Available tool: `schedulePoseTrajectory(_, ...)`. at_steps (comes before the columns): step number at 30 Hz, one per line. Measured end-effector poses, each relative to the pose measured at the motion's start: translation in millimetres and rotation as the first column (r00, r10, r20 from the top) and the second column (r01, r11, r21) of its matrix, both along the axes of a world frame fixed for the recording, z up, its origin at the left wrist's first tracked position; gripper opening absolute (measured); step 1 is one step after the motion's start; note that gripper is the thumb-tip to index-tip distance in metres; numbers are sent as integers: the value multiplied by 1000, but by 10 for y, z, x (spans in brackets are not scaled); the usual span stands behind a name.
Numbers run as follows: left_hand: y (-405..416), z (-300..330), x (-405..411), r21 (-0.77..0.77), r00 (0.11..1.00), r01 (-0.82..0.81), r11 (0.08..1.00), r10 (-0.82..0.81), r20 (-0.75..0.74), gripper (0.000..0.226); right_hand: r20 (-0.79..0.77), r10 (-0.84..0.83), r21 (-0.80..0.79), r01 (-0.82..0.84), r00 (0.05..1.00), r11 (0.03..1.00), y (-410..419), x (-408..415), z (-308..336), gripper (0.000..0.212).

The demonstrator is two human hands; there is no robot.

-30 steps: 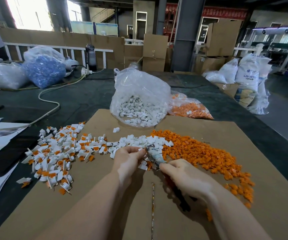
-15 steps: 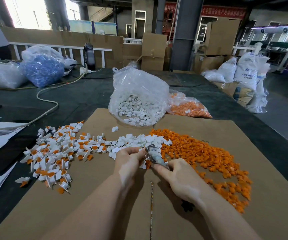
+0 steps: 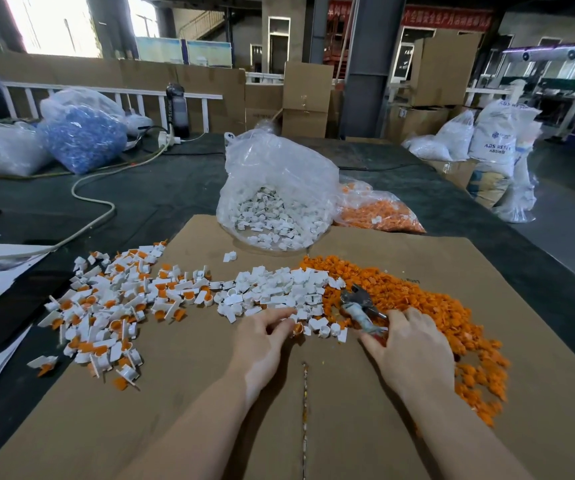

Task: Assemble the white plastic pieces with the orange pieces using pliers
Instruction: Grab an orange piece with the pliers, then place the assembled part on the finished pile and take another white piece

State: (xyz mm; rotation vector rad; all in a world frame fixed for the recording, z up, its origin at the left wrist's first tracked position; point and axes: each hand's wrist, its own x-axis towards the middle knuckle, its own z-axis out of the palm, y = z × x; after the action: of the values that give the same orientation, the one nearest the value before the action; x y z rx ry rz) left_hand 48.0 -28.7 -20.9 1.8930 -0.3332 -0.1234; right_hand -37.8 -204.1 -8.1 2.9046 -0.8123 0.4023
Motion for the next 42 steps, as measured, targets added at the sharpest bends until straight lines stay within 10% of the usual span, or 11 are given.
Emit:
schedulePoseTrajectory(5,-4,-39,17,53,999,32,998,-34,29,21,119,36,-91,-25,992,996,66,3,-33,61)
schedulePoseTrajectory(13,-6,-20,-13,60,996,91,994,-90,-16,21,502,520,48,-622,691,781,567,123,-211,17)
schedulePoseTrajectory(33,49,-56,-125,146,972,157,977,-179,153,25,581,367,161,-544,727,823,577,80,-202,7)
schedulePoseTrajectory(42,282,10,81,23,972,-215,976,211,101,4,588,32,192,-178,808,965,510,108,-261,18)
